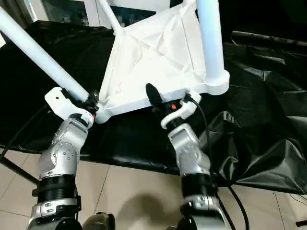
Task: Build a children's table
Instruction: Flip table
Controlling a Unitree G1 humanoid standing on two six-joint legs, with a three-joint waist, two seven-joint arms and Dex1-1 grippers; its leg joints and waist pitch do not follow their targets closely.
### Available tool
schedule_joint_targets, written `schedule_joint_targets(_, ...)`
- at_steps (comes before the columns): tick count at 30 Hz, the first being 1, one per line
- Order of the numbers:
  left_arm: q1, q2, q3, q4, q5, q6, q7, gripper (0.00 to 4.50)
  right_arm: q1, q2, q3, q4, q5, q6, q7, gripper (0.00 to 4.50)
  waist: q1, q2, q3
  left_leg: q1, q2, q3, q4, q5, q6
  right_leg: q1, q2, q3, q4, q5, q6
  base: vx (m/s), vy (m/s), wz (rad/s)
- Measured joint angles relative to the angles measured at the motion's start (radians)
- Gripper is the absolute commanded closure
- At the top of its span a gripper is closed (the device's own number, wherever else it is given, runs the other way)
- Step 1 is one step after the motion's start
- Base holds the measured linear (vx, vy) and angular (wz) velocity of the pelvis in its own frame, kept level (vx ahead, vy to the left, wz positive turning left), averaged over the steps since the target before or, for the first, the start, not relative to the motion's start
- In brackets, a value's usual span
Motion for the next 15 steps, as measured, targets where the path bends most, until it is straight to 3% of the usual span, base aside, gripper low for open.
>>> schedule_joint_targets(7, 0.016, -0.005, -0.044, -0.018, 0.022, 0.009, 0.001, 2.12, -0.088, 0.0, -0.078, 0.167, 0.033, -0.031, -0.064, 0.0, 0.0, 0.0, 0.0, -0.001, 0.0, 0.001, 0.0, 0.001, 0.001, -0.001, 0.0, 0.0, 0.001, 0.001, 0.0, 0.0, 0.0, 0.0)
schedule_joint_targets(8, 0.021, -0.005, -0.052, -0.022, 0.023, 0.009, 0.001, 2.12, -0.097, -0.001, -0.094, 0.186, 0.043, -0.04, -0.073, 0.29, 0.0, 0.0, 0.0, -0.001, 0.0, 0.001, 0.0, 0.001, 0.002, -0.001, 0.0, 0.0, 0.001, 0.001, 0.001, 0.0, 0.0, 0.0)
schedule_joint_targets(15, 0.028, -0.004, -0.068, -0.035, 0.033, 0.018, 0.002, 2.12, -0.157, -0.007, -0.17, 0.277, 0.087, -0.071, -0.083, 0.83, 0.0, 0.0, 0.0, -0.002, 0.0, 0.001, 0.001, 0.001, 0.002, -0.002, 0.0, 0.0, 0.001, 0.001, 0.001, 0.0, 0.0, 0.0)
